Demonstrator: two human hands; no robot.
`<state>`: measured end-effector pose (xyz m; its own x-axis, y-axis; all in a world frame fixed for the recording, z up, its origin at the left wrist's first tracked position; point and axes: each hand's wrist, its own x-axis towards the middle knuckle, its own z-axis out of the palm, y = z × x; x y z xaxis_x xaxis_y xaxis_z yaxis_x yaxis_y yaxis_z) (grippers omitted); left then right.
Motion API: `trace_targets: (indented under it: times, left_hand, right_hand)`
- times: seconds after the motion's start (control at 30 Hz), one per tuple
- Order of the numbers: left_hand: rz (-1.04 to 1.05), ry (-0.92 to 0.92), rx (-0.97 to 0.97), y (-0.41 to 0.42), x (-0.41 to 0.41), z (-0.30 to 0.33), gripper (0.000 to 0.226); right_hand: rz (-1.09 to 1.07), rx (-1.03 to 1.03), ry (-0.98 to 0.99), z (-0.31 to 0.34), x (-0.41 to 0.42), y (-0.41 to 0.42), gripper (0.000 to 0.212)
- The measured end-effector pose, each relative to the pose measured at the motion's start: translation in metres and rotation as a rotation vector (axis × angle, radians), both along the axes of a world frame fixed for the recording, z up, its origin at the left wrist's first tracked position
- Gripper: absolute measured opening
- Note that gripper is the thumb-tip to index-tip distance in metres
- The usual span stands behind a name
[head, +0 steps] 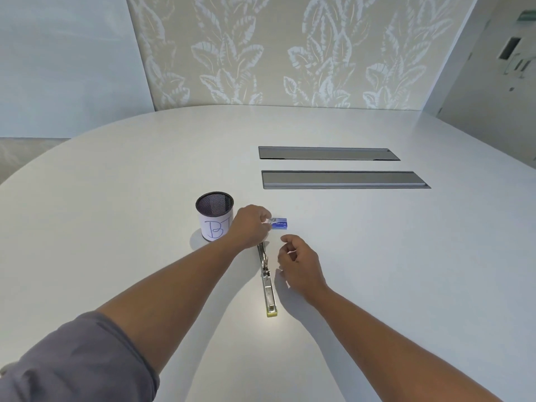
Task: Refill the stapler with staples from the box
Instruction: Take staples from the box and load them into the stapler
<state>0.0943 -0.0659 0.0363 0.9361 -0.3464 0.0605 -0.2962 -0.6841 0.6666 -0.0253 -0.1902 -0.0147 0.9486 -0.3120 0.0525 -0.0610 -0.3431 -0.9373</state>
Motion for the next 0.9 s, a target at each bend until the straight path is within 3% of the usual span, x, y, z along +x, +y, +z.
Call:
trace_targets:
  times: [0.47, 0.63, 0.9]
  left_hand:
    - [-0.014, 0.112, -0.034, -0.020, 0.028, -0.015, 0.047]
    - [-0.071, 0.040, 0.073, -0.023, 0.032, -0.016, 0.034]
    - [-0.076, 0.032, 0.072, -0.026, 0.037, -0.013, 0.027]
  right_hand:
    - [-0.047, -0.168, 0.160, 0.011, 0.071, -0.046, 0.043]
    - [-0.031, -0.207, 0.191, 0.008, 0.086, -0.050, 0.047]
    - [0.031, -0.273, 0.196, 0.007, 0.101, -0.058, 0.045]
